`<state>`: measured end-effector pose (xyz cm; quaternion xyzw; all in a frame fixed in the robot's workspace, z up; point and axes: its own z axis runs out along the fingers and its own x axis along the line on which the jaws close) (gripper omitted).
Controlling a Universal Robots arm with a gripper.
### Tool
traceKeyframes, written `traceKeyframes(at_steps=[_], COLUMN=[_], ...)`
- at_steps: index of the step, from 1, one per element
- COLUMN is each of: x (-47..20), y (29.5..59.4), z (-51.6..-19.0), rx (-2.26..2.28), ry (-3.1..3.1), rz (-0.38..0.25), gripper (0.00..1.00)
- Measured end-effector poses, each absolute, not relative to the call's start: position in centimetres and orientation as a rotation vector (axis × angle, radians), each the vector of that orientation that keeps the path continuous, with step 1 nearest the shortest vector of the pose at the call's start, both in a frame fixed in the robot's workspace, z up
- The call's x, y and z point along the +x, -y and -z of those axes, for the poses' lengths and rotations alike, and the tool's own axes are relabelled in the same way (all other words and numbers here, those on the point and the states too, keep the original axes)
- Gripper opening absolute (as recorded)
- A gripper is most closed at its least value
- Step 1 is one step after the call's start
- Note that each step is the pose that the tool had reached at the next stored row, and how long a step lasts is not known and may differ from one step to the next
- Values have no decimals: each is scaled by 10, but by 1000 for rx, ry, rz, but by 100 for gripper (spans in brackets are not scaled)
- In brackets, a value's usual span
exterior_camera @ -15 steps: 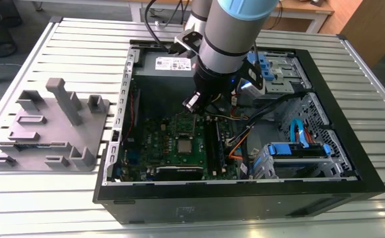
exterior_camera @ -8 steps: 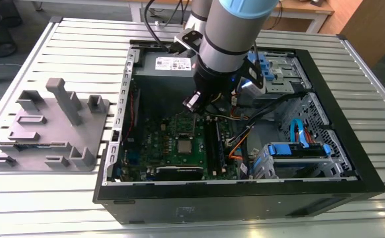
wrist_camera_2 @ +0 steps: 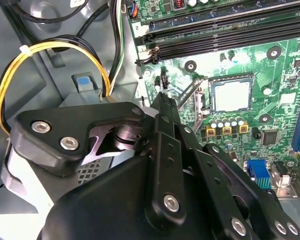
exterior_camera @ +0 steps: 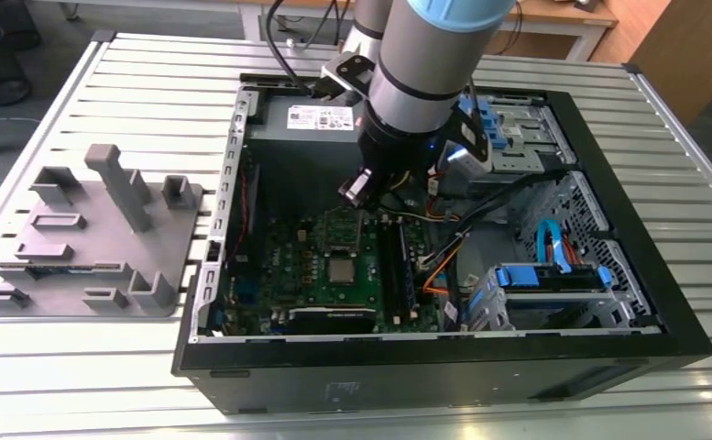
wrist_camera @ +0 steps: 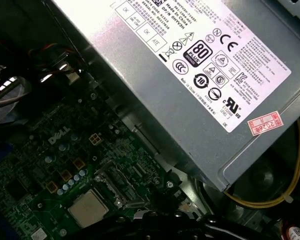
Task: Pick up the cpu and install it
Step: 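Close the cpu cover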
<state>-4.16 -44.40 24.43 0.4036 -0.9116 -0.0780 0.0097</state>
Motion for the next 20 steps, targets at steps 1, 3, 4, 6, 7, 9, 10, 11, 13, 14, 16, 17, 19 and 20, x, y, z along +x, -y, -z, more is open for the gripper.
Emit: traceKeyframes(at_steps=[1, 3, 4, 6, 7, 9, 10, 11, 13, 14, 16, 17, 19, 20], x=[-42, -42, -42, -42, -42, -42, -42, -42, -42, -42, -42, -42, -42, -42], y=[444, 445, 445, 445, 446, 446, 446, 446, 446, 446, 446, 446, 447, 447], z=[-244, -245, -245, -246, -246, -246, -246, -246, -246, -246, -246, -246, -247, -247], rx=[1263, 1269, 1273, 1280, 1283, 1289, 1292, 1294, 1294, 1294, 1294, 1294, 1296, 1298], ry=[2845, 2841, 2840, 2836, 2835, 2831, 2830, 2829, 2829, 2829, 2829, 2829, 2828, 2827], rz=[243, 243, 243, 243, 243, 243, 243, 243, 243, 243, 243, 243, 243, 243], gripper=[11, 11, 11, 11, 11, 11, 11, 11, 11, 11, 11, 11, 11, 11])
